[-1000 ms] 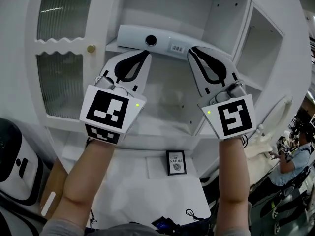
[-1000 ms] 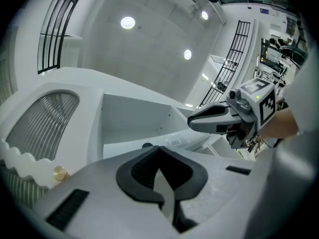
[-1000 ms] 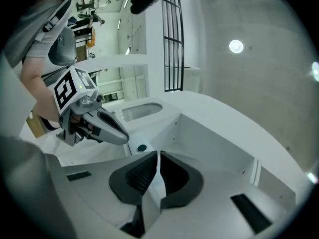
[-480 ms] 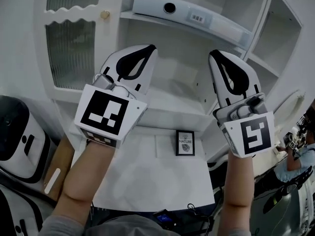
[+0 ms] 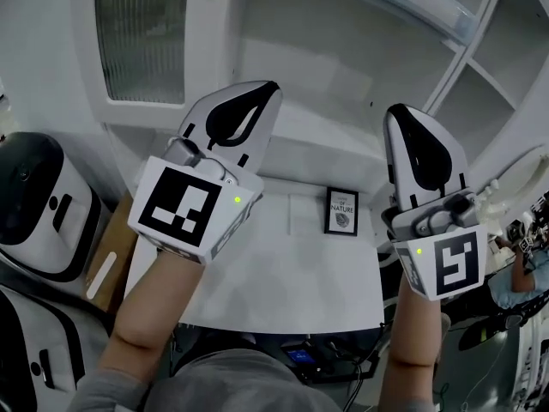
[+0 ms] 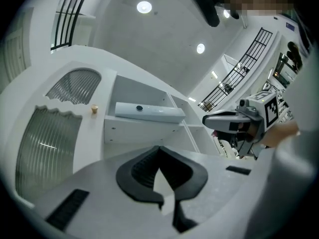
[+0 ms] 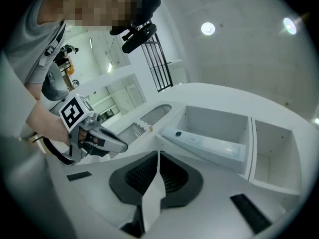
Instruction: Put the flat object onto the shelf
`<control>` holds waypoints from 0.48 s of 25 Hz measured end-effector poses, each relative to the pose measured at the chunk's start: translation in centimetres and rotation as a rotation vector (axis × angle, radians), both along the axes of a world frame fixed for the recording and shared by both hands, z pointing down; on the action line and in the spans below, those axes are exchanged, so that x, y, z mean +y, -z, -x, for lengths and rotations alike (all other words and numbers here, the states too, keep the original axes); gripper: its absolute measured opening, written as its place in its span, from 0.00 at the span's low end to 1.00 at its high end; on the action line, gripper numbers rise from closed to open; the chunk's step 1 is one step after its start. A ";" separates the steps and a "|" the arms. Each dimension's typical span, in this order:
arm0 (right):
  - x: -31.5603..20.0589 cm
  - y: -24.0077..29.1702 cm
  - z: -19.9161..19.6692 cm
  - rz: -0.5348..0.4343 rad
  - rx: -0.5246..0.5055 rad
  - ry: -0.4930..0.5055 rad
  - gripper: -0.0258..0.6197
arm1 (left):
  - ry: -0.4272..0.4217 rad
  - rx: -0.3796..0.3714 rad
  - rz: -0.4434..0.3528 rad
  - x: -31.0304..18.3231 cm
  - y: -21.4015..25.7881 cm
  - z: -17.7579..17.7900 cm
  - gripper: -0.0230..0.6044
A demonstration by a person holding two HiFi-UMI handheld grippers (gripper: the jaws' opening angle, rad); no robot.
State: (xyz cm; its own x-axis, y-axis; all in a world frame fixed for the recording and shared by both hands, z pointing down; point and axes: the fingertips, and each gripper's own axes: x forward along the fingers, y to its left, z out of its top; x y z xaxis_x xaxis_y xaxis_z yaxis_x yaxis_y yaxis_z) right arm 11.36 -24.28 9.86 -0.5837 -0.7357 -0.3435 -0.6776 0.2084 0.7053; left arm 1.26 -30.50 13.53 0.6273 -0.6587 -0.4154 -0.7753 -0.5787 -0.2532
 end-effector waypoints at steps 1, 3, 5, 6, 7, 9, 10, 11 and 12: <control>0.5 -1.0 0.2 0.011 -0.006 0.002 0.10 | 0.000 -0.003 0.003 0.6 -1.0 0.4 0.05; 0.6 -2.5 -0.2 0.046 -0.029 0.004 0.10 | -0.006 -0.002 0.029 0.9 -2.6 0.4 0.05; 0.3 -3.8 -1.2 0.085 -0.054 -0.002 0.10 | -0.034 0.033 0.087 0.8 -4.0 0.1 0.05; 0.1 -4.4 -1.6 0.102 -0.066 -0.009 0.10 | -0.048 0.056 0.113 0.8 -4.5 0.0 0.05; -0.1 -5.0 -2.1 0.117 -0.079 -0.014 0.10 | -0.053 0.071 0.127 0.8 -4.8 -0.1 0.05; -0.4 -6.1 -3.2 0.140 -0.109 -0.010 0.10 | -0.039 0.078 0.132 0.8 -5.5 -0.3 0.05; -0.4 -6.6 -3.7 0.151 -0.124 -0.005 0.10 | -0.027 0.073 0.134 0.8 -5.9 -0.3 0.05; -0.3 -7.2 -4.0 0.163 -0.142 0.000 0.10 | -0.013 0.065 0.136 1.0 -6.5 -0.3 0.05; -0.2 -7.8 -4.1 0.176 -0.161 0.003 0.10 | 0.001 0.055 0.137 1.2 -7.2 -0.2 0.05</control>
State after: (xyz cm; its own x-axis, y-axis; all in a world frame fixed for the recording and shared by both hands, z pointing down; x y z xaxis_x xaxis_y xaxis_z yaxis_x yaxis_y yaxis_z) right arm 15.49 -24.44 17.69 -0.5336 -0.7910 -0.2993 -0.7779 0.3202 0.5406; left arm 1.44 -29.33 20.74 0.6051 -0.7124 -0.3554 -0.7866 -0.6039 -0.1287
